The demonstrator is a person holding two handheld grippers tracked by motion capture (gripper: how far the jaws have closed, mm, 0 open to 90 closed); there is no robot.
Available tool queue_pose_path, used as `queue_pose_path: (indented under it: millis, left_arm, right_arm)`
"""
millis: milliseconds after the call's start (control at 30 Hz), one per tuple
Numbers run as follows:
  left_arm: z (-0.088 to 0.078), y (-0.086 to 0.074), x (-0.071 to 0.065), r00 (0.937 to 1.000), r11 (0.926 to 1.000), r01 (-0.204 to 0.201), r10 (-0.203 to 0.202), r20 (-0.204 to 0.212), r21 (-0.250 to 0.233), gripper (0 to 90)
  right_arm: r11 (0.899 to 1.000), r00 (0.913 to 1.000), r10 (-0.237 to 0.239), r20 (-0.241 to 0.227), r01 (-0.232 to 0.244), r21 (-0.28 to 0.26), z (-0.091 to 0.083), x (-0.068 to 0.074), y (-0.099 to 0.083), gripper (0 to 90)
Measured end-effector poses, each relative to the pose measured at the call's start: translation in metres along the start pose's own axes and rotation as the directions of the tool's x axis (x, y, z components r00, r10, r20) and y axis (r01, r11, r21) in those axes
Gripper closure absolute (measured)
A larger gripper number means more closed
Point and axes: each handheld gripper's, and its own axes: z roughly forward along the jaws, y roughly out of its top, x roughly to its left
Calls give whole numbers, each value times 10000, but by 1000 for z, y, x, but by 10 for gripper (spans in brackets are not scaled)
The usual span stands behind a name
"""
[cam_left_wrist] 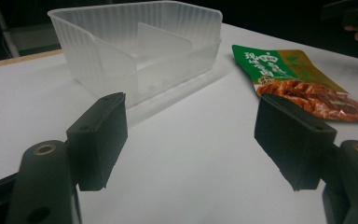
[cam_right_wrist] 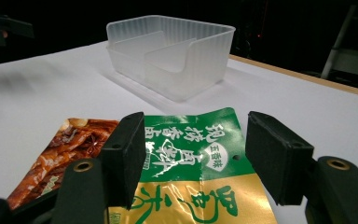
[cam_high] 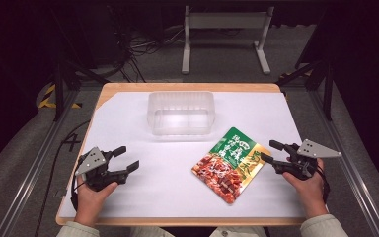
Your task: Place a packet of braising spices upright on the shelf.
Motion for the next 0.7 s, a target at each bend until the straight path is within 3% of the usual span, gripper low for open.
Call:
queue_pose_path:
  millis: [267, 700]
  left_arm:
    - [2, 1, -3, 9997, 9994, -220, 222, -92, 276, 260]
    - [4, 0, -4, 9997, 9989, -87, 97, -221, 455, 260]
  right_arm:
    - [10000, 10000, -65, 42, 65, 65, 0, 0, 5, 363]
    - [9997, 9996, 45, 261, -51, 231, 8, -7, 20, 337]
